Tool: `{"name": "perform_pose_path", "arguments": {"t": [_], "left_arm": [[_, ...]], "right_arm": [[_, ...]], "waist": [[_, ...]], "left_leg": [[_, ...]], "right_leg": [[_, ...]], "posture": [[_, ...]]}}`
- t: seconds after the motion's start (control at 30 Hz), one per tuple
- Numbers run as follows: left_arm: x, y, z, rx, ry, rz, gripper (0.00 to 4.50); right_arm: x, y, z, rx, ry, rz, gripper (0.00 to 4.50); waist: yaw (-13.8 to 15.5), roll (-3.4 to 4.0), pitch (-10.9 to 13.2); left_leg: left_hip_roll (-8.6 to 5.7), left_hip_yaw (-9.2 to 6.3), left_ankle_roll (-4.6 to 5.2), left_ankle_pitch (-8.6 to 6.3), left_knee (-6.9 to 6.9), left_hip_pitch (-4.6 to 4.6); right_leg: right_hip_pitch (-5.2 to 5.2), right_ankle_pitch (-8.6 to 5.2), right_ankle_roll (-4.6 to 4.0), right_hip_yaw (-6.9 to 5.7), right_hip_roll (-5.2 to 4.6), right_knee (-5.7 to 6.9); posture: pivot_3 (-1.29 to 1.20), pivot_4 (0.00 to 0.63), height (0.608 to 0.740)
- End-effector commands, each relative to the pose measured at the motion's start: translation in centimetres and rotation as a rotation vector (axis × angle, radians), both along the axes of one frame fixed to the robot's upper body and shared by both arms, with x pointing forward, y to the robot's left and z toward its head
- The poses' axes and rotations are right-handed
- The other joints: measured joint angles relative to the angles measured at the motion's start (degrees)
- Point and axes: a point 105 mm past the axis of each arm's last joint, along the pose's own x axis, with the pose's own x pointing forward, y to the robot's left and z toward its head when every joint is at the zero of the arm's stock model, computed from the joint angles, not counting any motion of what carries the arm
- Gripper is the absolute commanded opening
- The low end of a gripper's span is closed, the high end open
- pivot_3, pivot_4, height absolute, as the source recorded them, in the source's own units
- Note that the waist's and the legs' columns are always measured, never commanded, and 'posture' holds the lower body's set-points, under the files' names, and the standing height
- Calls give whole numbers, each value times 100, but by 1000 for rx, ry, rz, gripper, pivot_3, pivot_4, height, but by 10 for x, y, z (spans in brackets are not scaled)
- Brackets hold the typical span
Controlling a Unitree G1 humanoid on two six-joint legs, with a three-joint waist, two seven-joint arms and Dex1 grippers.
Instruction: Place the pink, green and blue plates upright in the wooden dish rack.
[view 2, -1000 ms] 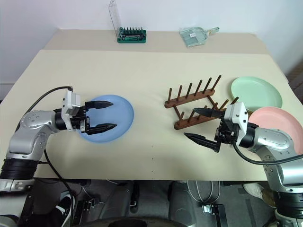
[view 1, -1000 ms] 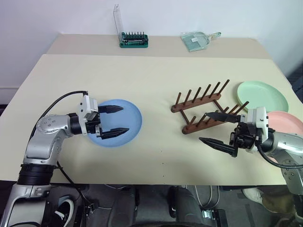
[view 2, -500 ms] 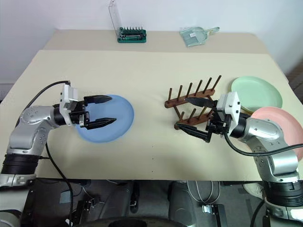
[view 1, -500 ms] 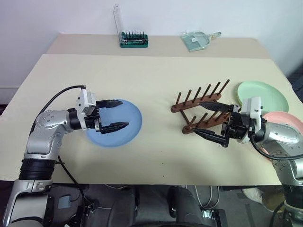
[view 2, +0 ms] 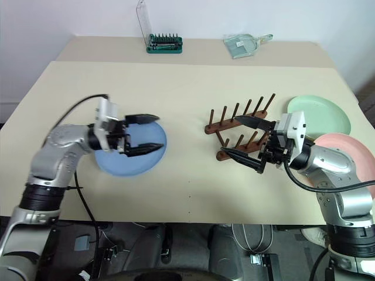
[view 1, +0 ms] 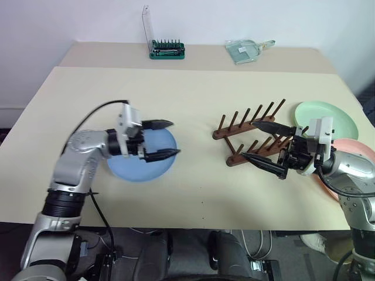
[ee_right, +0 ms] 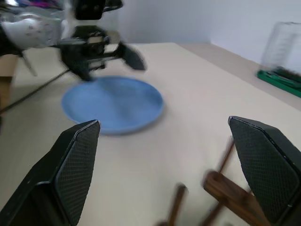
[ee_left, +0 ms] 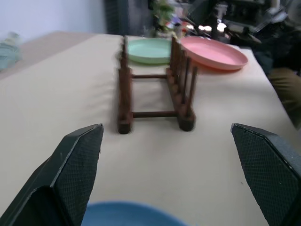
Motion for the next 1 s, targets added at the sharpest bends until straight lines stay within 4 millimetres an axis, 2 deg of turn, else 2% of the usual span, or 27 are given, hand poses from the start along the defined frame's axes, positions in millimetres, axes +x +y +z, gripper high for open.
{"name": "perform_pose_path", "arguments": {"t": [0.03,0.17,0.33,0.47,0.73,0.83,1.0], "left_arm": [[0,-17,4,33,-50,-29,4500],[2,-53,-11,109,-23,-55,4500],[7,-83,-17,130,12,-47,4500],[9,-99,-27,174,72,-30,4500],[19,-136,-43,262,82,101,4500],[25,-143,-47,269,95,152,4500],[20,-148,-61,313,113,146,4500]], "right_arm": [[-7,-17,16,-27,-74,-69,4452],[-18,-42,9,-69,-46,-167,4452],[-30,-55,1,-80,-24,-239,4452],[-33,-56,0,-79,-33,-263,4452],[-34,-51,-1,-74,-47,-280,4452],[-34,-50,-1,-75,-51,-283,4452],[-33,-46,2,-76,-60,-284,4452]], "waist": [[-4,1,0],[33,0,0],[-17,1,0],[-12,6,-4],[13,6,-3],[6,6,-3],[6,6,-4]], "left_leg": [[1,-1,0,0,-1,1],[0,-3,0,0,-1,4],[0,-4,6,-4,-3,32],[4,-6,7,-4,-8,37],[0,-7,8,-5,-5,34],[1,-8,11,-7,-6,33],[1,-8,12,-8,-7,33]], "right_leg": [[-1,0,0,0,1,1],[6,-1,-1,-1,1,-2],[39,-1,-1,-1,1,-19],[37,-2,-2,0,7,-17],[44,-2,-2,1,5,-34],[44,-2,-2,1,5,-39],[43,-7,-9,1,5,-42]], "posture": [[0,150,740],[0,150,740],[0,150,740],[0,150,740],[0,150,740],[0,150,740],[0,150,740]]}}
